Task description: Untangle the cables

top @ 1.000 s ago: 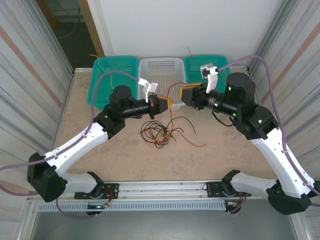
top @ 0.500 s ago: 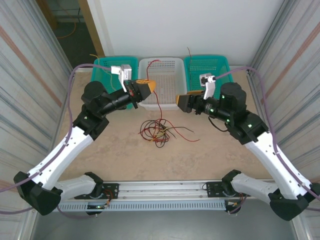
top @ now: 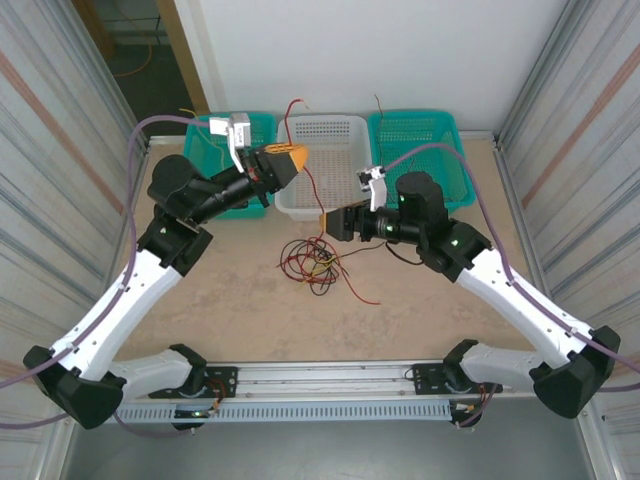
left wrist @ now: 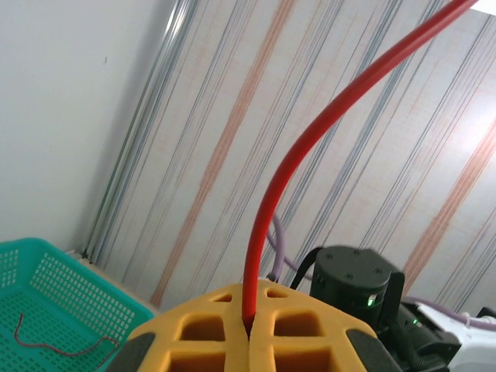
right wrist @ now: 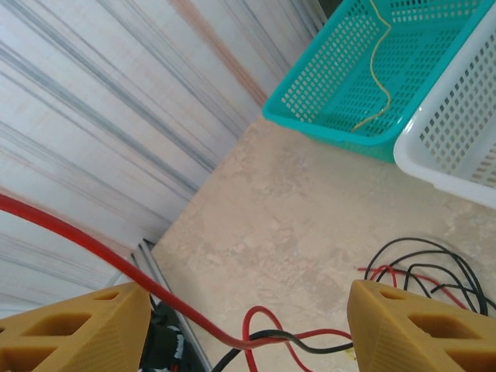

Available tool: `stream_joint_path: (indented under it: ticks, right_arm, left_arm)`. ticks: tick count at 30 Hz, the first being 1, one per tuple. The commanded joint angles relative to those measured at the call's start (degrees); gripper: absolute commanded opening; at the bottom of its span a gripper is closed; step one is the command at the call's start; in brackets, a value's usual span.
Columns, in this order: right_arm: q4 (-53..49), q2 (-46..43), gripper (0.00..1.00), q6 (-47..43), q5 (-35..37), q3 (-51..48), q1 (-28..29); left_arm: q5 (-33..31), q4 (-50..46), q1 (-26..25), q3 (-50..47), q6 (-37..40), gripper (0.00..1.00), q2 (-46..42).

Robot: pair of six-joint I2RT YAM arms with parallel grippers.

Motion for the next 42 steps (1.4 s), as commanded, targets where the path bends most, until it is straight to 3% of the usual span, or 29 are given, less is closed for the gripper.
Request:
stream_joint_path:
  ticks: [1, 8, 14, 17, 20, 24, 29, 34, 42]
  right_arm:
    - [4.2, 2.4, 0.63, 2.5, -0.7, -3.2, 0.6]
    - [9.0, 7.2, 0.54, 6.0, 1.4, -9.8, 1.9]
    - [9.2, 10.5, 0.51, 6.6, 2.4, -13.2, 1.8]
    - [6.3, 6.0, 0.54, 4.0, 6.0, -12.6, 1.7]
    - [1.3, 0.1, 0.63, -0.1, 10.1, -8.9, 0.9]
    - [-3.8, -3.7, 0.7, -6.5, 10.8, -1.0, 0.7]
    - [-6.5, -0.6, 0.73, -10.5, 5.3, 8.4, -1.3]
    - [-5.7, 5.1, 0.66, -11.3, -0.6, 13.8, -4.0]
    - [-5.0, 10.6, 0.51, -11.2, -3.6, 18.3, -4.4]
  left_arm:
    - [0.8, 3.8, 0.6, 4.0, -0.7, 0.0, 0.4]
    - [-0.6, 3.8, 0.8, 9.5, 0.8, 0.0, 1.1]
    - [-6.7, 1.5, 2.5, 12.1, 2.6, 0.0, -0.7]
    - [-11.8, -3.0, 3.8, 11.9, 3.0, 0.0, -1.6]
    - [-13.6, -8.6, 7.2, 11.6, -1.7, 0.0, -0.8]
    - [-5.9, -8.9, 13.8, 9.3, -13.6, 0.0, 2.6]
    - [3.8, -6.5, 14.7, 8.8, -20.4, 0.0, 7.5]
    - [10.1, -3.9, 14.8, 9.2, -24.3, 0.0, 10.6]
    - [15.3, -2.5, 14.2, 10.2, -27.2, 0.0, 14.2]
